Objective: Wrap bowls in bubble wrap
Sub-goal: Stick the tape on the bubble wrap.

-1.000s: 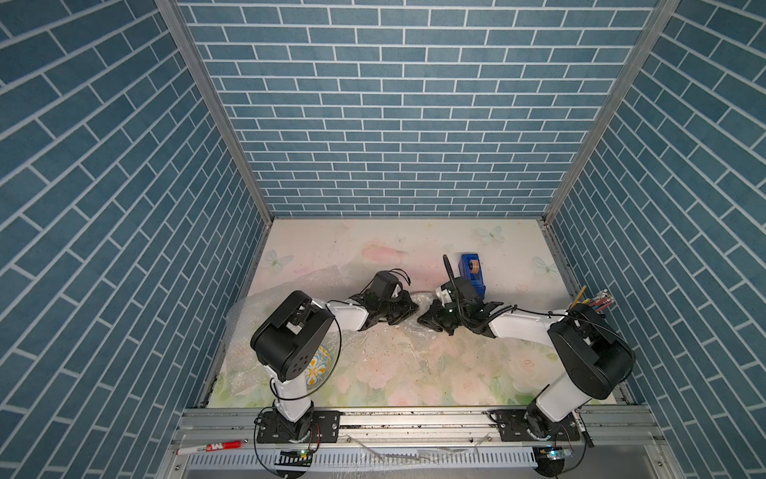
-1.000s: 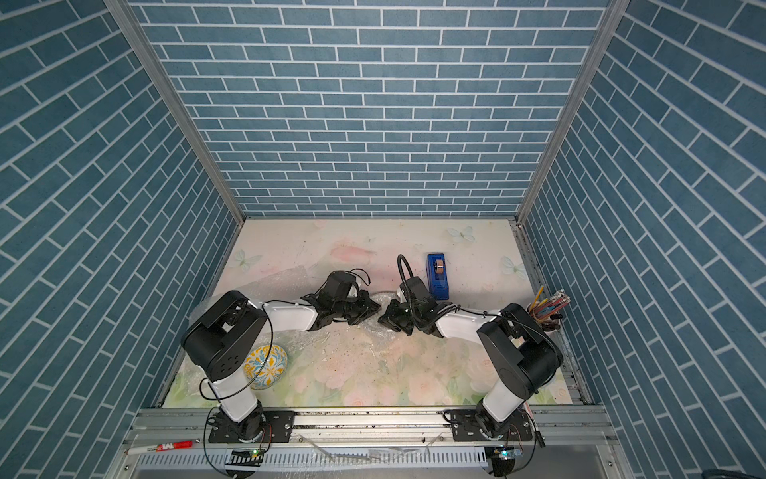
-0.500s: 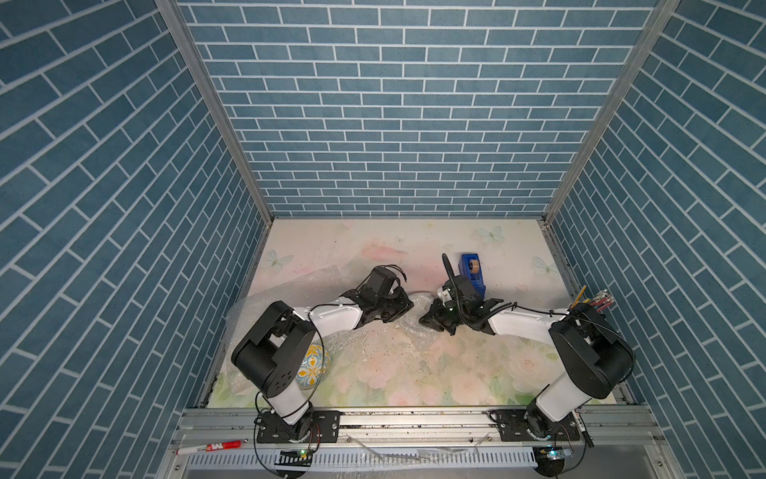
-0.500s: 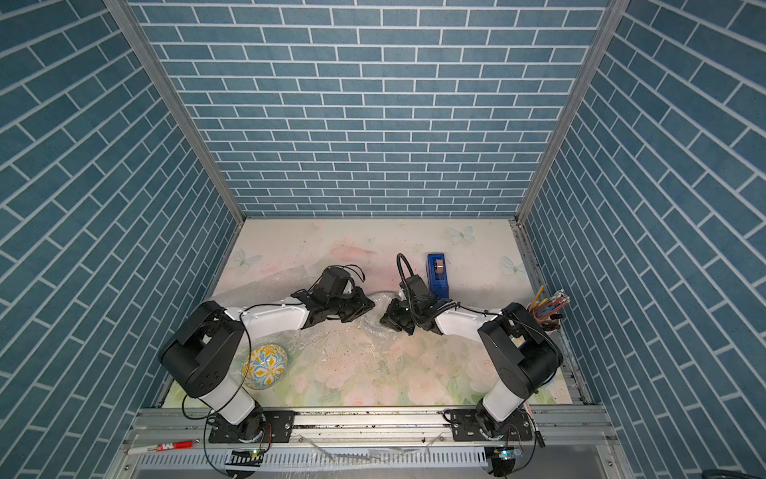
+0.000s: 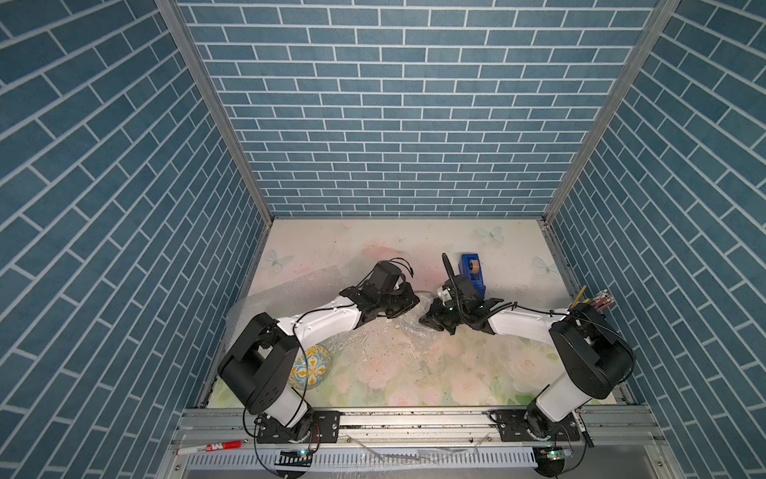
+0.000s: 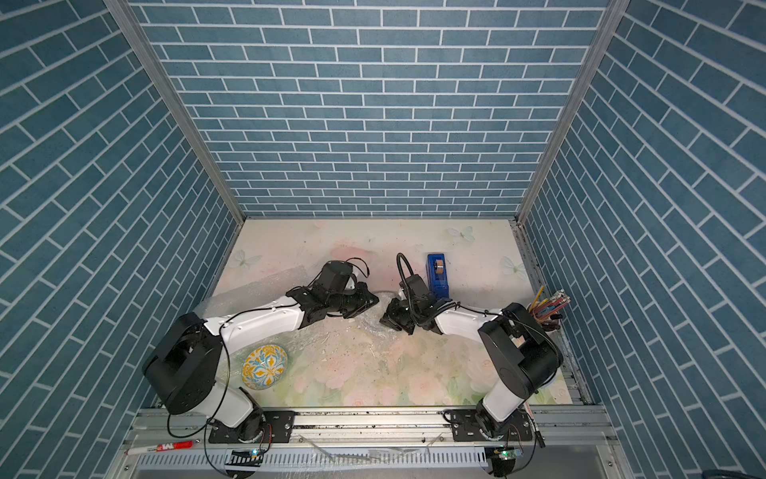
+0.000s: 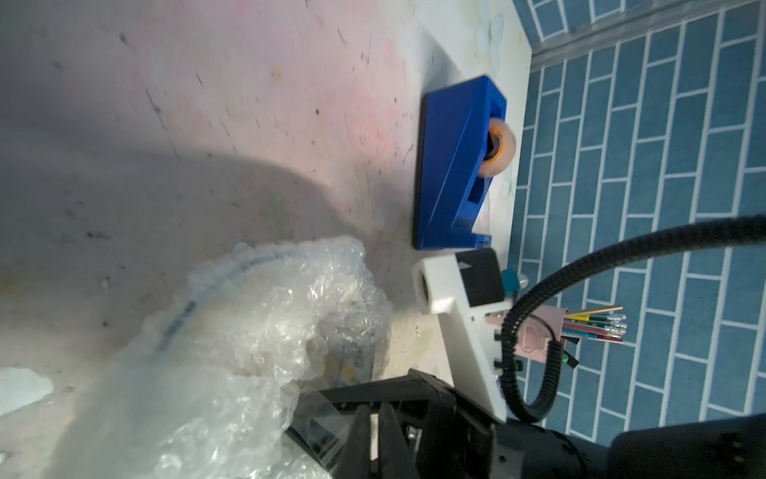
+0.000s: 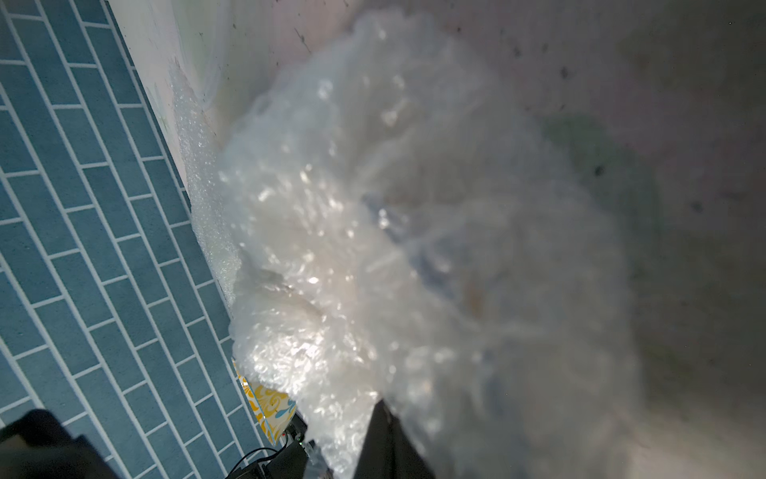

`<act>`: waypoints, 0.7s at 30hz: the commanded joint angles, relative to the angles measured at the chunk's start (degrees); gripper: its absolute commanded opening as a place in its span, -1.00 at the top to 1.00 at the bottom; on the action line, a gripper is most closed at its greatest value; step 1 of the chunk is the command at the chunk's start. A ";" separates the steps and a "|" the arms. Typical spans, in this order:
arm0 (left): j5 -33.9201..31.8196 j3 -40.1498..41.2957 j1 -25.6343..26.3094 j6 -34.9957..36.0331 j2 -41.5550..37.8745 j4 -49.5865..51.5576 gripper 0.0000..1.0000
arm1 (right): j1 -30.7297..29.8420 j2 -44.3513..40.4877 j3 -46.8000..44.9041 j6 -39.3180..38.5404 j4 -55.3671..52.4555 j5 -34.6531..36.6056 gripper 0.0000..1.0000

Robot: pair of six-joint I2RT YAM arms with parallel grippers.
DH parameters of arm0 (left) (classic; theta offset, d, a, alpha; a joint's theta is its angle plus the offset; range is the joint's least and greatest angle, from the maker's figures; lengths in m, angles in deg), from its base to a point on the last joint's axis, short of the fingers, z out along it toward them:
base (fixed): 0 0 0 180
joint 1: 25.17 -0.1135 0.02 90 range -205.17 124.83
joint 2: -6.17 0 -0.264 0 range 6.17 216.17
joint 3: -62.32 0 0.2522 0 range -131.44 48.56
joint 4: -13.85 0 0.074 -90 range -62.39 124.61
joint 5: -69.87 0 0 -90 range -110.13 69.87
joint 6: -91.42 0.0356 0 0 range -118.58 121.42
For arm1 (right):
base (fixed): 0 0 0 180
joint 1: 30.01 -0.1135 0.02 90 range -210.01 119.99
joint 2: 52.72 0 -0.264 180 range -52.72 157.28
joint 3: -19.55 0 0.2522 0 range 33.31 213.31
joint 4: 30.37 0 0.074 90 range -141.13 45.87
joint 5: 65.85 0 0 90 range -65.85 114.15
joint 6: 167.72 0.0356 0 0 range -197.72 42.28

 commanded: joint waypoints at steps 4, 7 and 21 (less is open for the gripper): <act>-2.25 4.86 0.13 -3.10 -3.80 -2.38 0.86 | 0.19 -0.39 1.41 1.97 -2.76 1.36 1.00; -3.89 6.03 0.18 -1.83 -8.01 -0.27 0.84 | 0.20 0.25 1.80 2.15 -2.78 0.86 1.00; 0.70 11.22 4.53 -3.18 -3.28 -9.31 0.85 | 0.25 0.96 3.08 2.98 -4.42 0.57 1.00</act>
